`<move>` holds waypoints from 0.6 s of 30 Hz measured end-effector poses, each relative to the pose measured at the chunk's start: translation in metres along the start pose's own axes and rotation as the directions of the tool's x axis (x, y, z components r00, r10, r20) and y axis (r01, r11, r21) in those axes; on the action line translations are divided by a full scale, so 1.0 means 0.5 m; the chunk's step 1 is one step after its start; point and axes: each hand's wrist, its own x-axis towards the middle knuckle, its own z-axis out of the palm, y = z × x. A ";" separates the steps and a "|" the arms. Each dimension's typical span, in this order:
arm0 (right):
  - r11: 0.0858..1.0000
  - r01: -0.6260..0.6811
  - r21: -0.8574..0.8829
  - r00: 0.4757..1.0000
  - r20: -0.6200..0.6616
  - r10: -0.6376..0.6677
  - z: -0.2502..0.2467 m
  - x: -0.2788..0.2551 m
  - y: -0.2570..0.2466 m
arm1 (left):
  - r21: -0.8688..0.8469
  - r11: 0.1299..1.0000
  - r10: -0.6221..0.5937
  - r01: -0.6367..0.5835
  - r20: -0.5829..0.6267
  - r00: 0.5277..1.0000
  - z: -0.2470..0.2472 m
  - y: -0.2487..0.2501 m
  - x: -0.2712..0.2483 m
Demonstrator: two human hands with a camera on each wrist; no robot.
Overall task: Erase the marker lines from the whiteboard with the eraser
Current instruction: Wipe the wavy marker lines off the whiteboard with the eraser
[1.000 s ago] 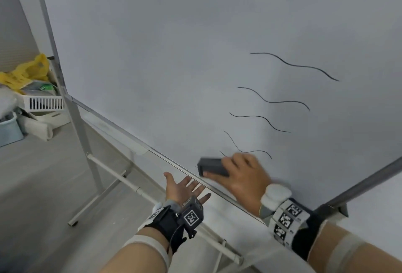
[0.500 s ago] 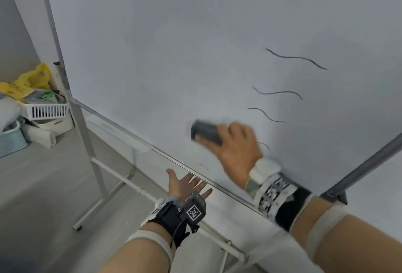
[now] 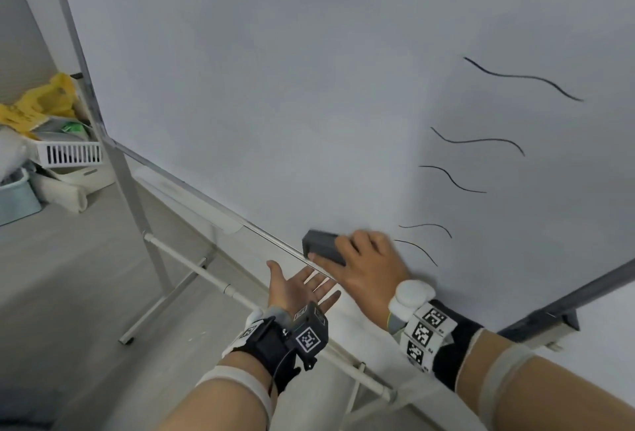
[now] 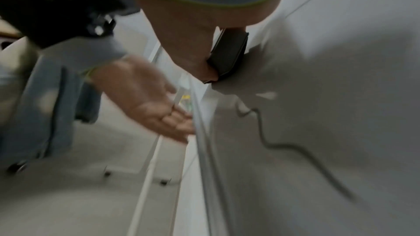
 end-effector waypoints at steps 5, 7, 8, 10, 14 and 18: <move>0.997 0.076 0.006 0.992 0.097 -0.076 0.002 -0.007 -0.030 | 0.000 1.000 -0.027 0.027 0.017 0.999 -0.012 0.007 -0.010; 0.999 -0.033 0.007 0.996 0.080 0.032 -0.027 0.006 -0.019 | -0.027 0.999 -0.042 0.043 0.003 0.999 -0.009 0.010 -0.017; 0.996 -0.090 -0.005 0.993 0.073 0.090 -0.043 0.008 -0.014 | -0.037 0.998 -0.051 0.051 -0.006 0.999 -0.002 0.011 -0.021; 0.989 -0.140 -0.044 0.989 0.051 0.142 -0.063 -0.008 -0.008 | -0.041 0.997 -0.073 0.072 -0.019 0.997 0.012 0.008 -0.031; 0.993 0.047 -0.105 0.988 0.153 -0.031 -0.081 -0.086 0.023 | -0.031 0.993 -0.112 0.112 -0.018 0.994 0.026 -0.015 -0.040; 0.987 0.036 -0.154 0.995 0.099 -0.021 -0.173 -0.100 0.108 | -0.047 0.991 -0.122 0.122 -0.008 0.992 0.046 -0.048 -0.059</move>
